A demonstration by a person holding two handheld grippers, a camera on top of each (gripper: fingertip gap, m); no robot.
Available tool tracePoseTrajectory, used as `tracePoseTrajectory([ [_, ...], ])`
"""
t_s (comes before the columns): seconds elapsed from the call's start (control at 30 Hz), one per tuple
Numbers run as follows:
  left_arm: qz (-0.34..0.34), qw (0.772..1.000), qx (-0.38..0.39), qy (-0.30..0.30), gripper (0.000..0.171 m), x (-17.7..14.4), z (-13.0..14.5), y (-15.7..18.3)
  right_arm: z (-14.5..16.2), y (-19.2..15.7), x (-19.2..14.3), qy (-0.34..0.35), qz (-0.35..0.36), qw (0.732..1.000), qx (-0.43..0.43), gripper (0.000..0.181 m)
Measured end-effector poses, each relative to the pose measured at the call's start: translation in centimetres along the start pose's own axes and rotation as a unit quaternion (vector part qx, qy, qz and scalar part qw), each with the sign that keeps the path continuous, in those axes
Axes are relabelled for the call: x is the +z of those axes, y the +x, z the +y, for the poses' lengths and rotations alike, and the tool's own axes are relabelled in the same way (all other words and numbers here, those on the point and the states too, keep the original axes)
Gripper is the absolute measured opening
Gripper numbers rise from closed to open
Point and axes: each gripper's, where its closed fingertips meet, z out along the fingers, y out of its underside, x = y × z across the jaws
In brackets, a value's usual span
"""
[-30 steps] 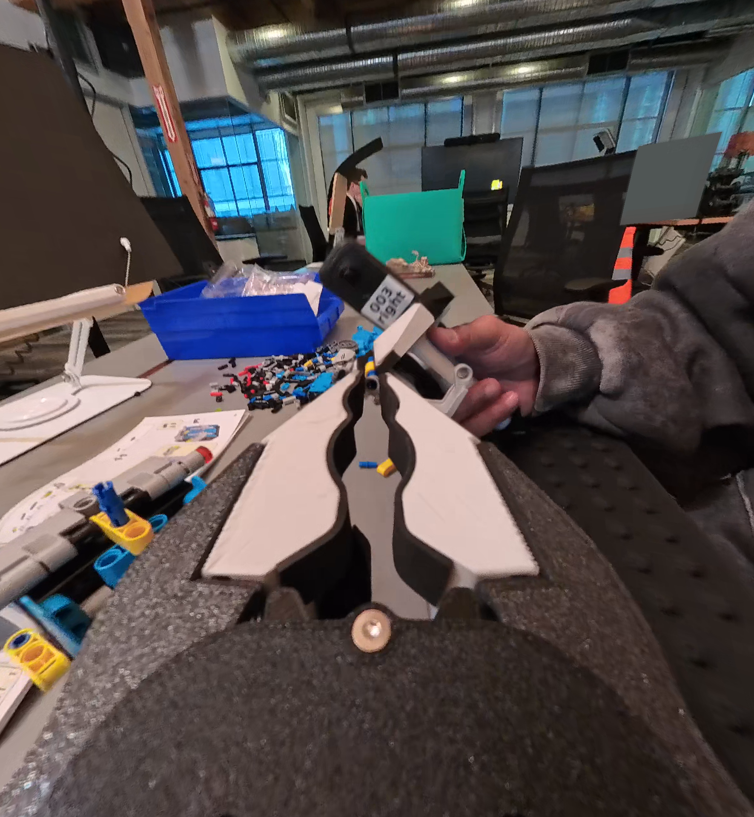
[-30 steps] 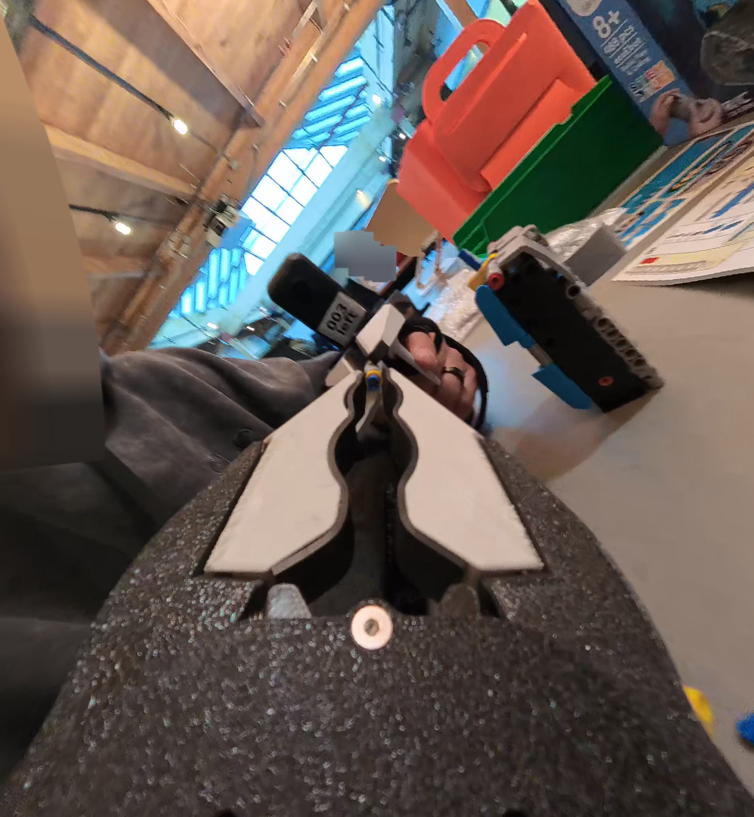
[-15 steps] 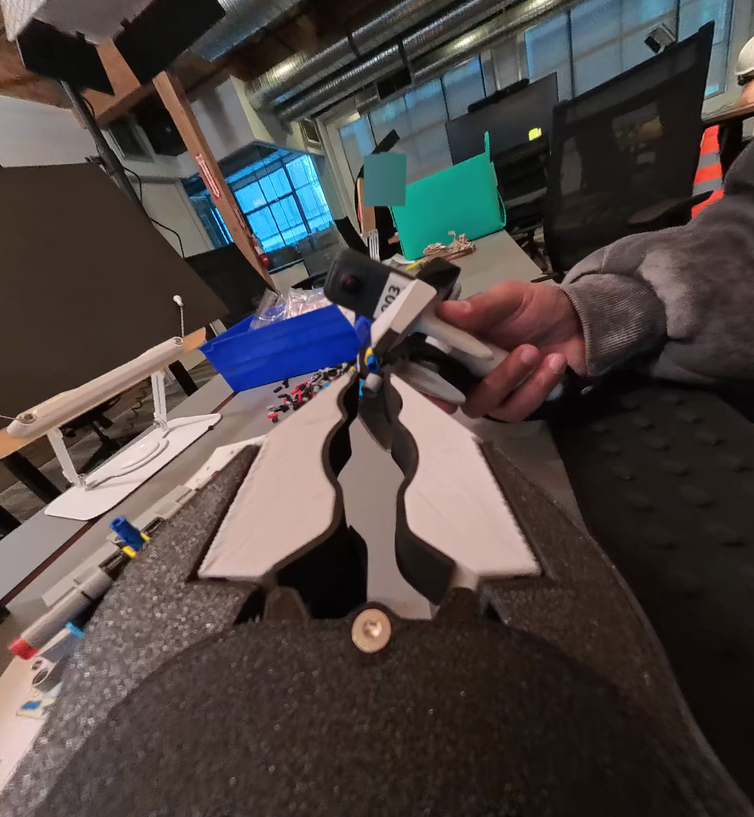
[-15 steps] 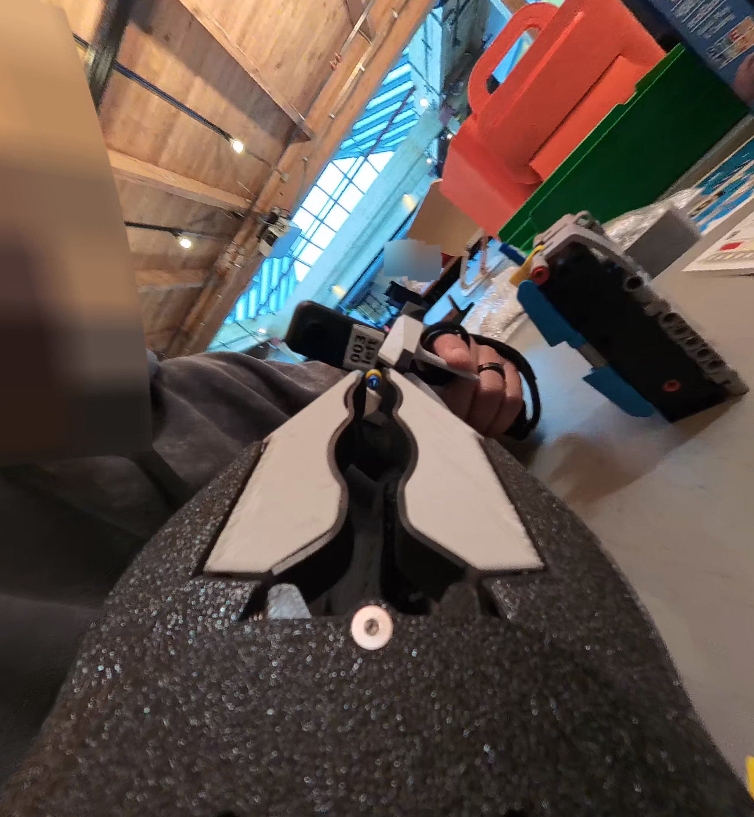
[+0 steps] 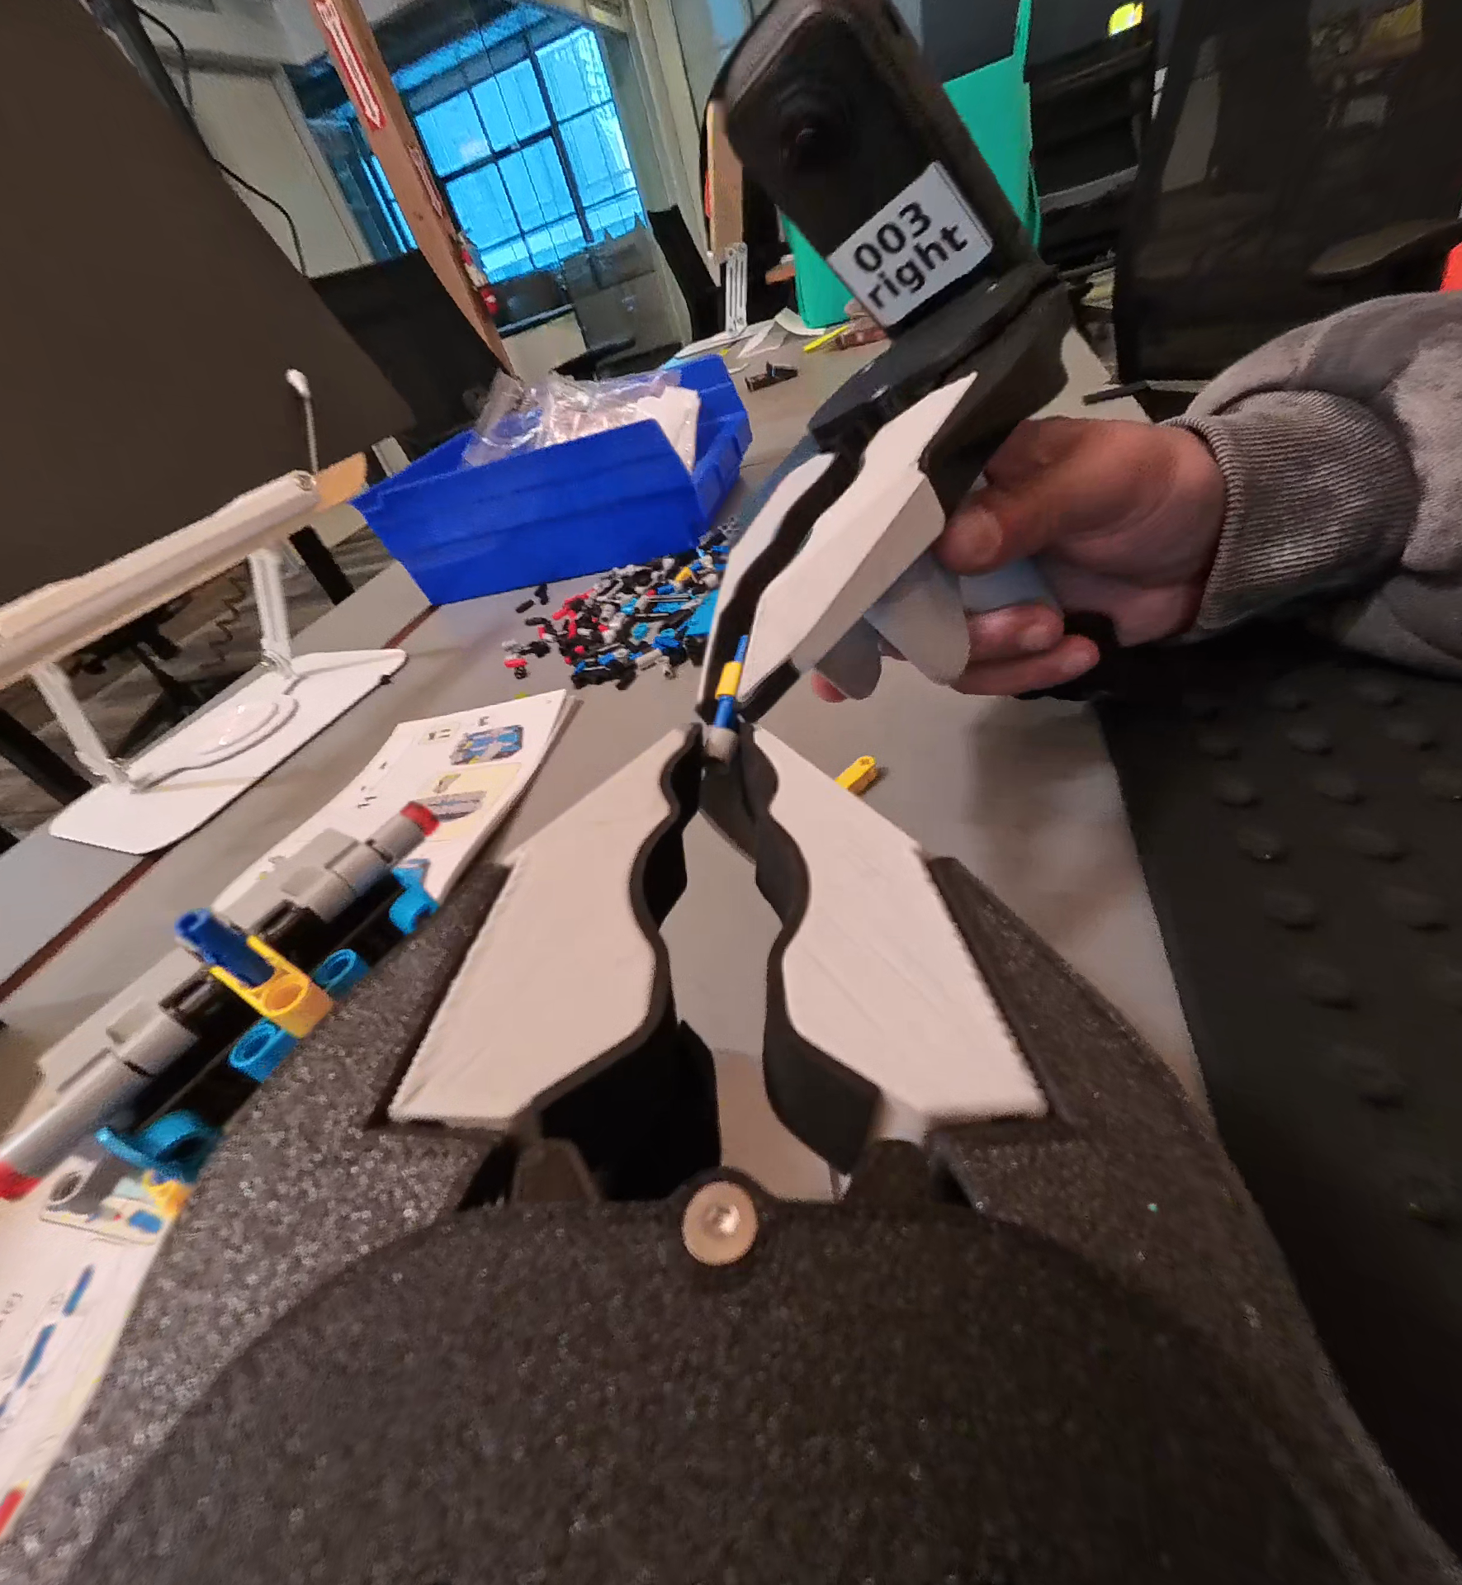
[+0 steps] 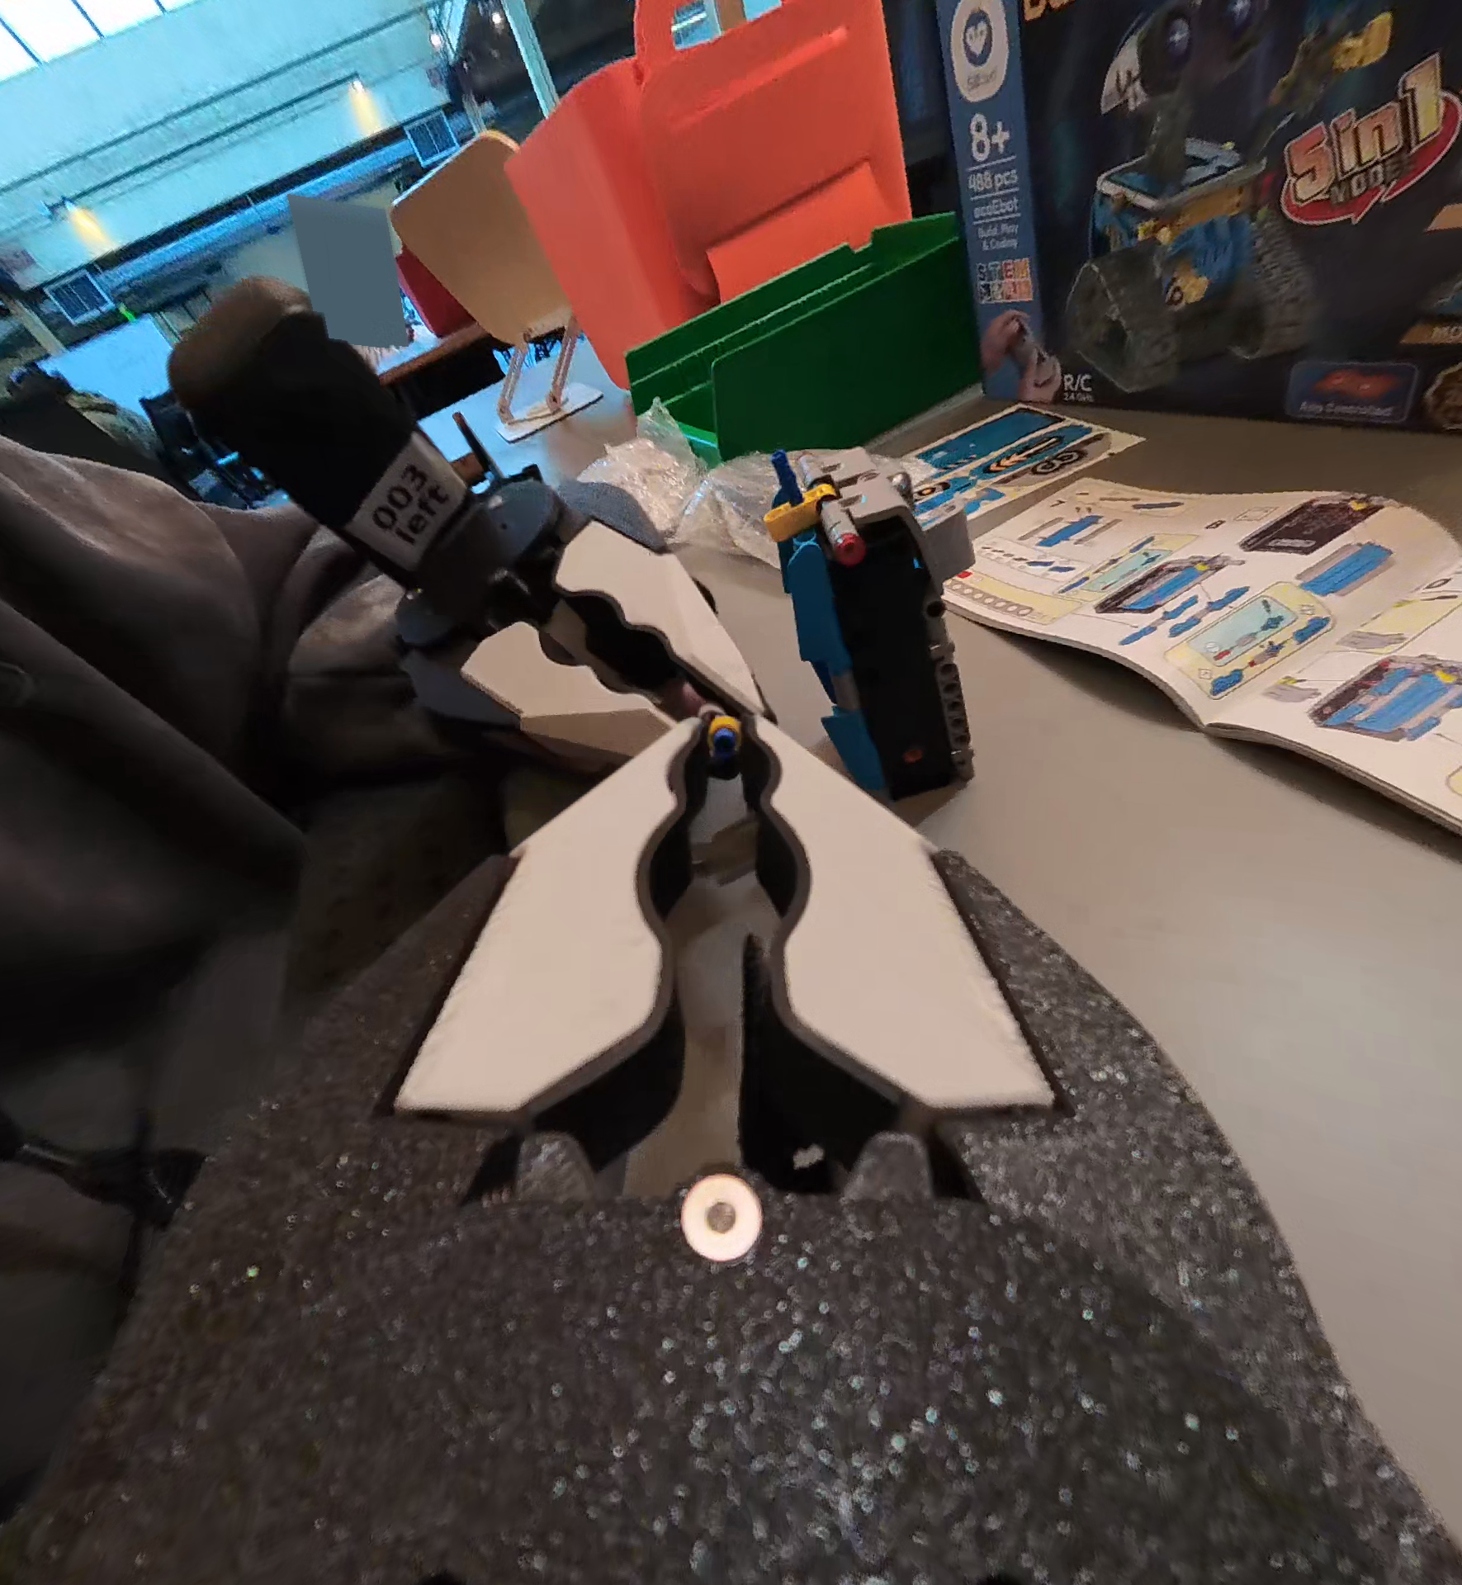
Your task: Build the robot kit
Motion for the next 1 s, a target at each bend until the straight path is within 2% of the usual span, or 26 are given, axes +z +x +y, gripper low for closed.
tracePoseTrajectory([
  [0.1,0.042,0.998,-0.039,0.003,0.007,-0.3,-0.1,0.7,-0.1,-0.5,-0.1,0.001,-0.013,1.000,-0.014,0.007],
  [0.23,0.101,0.990,-0.100,0.007,0.007,-0.7,-0.4,1.7,0.5,-1.5,-0.4,-0.022,-0.032,0.996,-0.077,0.007],
  [0.33,0.137,0.985,-0.107,-0.005,0.007,-0.8,-0.1,2.8,1.2,-2.2,-0.5,-0.037,-0.042,0.990,-0.127,0.007],
  [0.47,0.174,0.978,-0.108,-0.030,0.006,-0.8,0.5,3.9,2.3,-2.4,-0.7,-0.059,-0.069,0.989,-0.119,0.007],
  [0.53,0.207,0.968,-0.126,-0.072,0.007,-1.0,1.6,4.6,3.0,-2.3,-0.6,-0.080,-0.070,0.989,-0.107,0.007],
  [0.6,0.233,0.950,-0.136,-0.157,0.007,-1.6,4.2,5.5,3.8,-1.6,-0.3,-0.106,-0.053,0.988,-0.099,0.007],
  [0.67,0.198,0.951,-0.122,-0.204,0.007,-1.9,5.9,4.6,4.7,-1.2,-0.1,-0.129,-0.047,0.986,-0.092,0.007],
  [0.73,0.216,0.936,-0.121,-0.252,0.007,-2.7,7.3,5.3,5.9,-1.3,0.2,-0.157,-0.051,0.982,-0.087,0.007],
  [0.83,0.238,0.921,-0.131,-0.280,0.011,-3.0,8.4,6.3,7.7,-1.5,0.8,-0.203,-0.051,0.972,-0.105,0.007],
  [1.0,0.243,0.925,-0.110,-0.269,0.010,-3.2,8.1,6.5,8.2,-1.1,1.0,-0.211,-0.025,0.966,-0.146,0.007],
])
